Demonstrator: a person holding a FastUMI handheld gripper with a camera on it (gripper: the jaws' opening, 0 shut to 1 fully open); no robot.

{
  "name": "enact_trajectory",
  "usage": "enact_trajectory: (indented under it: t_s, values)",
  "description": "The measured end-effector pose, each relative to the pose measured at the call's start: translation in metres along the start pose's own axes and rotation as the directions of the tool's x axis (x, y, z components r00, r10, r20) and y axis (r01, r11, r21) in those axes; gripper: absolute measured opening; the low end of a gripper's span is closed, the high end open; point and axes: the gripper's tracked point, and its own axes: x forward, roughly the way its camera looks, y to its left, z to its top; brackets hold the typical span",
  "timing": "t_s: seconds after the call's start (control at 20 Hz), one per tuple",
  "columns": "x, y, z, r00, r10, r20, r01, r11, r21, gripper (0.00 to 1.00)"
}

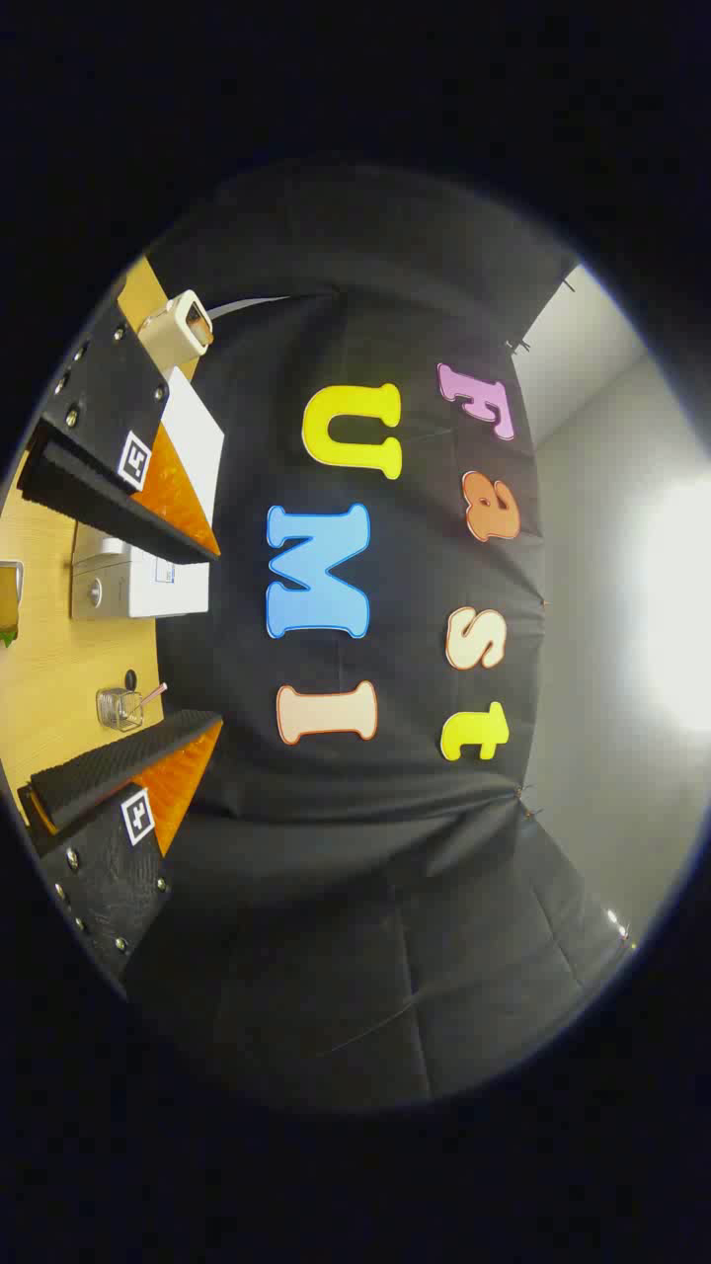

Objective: Open the microwave, put the food inside, and close the microwave door.

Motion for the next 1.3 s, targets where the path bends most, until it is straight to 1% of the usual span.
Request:
enact_trajectory:
  t_s: [0.15,0.3,0.5,0.65,0.9,1.0,1.1,1.2,1.3]
  values:
    - [0.003,0.007,-0.008,1.0,0.015,-0.02,-0.015,1.0,0.025,0.94]
    - [0.004,0.004,-0.007,1.0,0.004,-0.017,-0.003,1.0,0.018,0.94]
    - [0.01,0.007,-0.01,1.0,0.007,-0.015,-0.006,1.0,0.016,0.94]
    - [0.013,0.006,-0.006,1.0,-0.004,0.01,0.004,1.0,0.012,0.94]
    - [0.024,0.014,-0.014,0.999,0.012,0.033,-0.012,1.0,0.01,0.94]
    - [0.033,0.017,-0.026,0.999,0.018,0.04,-0.018,1.0,-0.004,0.94]
    - [0.041,0.031,-0.044,0.998,0.047,0.048,-0.047,0.999,0.003,0.94]
    - [0.05,0.043,-0.066,0.995,0.074,0.06,-0.074,0.997,0.004,0.94]
    - [0.06,0.057,-0.093,0.992,0.101,0.081,-0.099,0.995,-0.02,0.94]
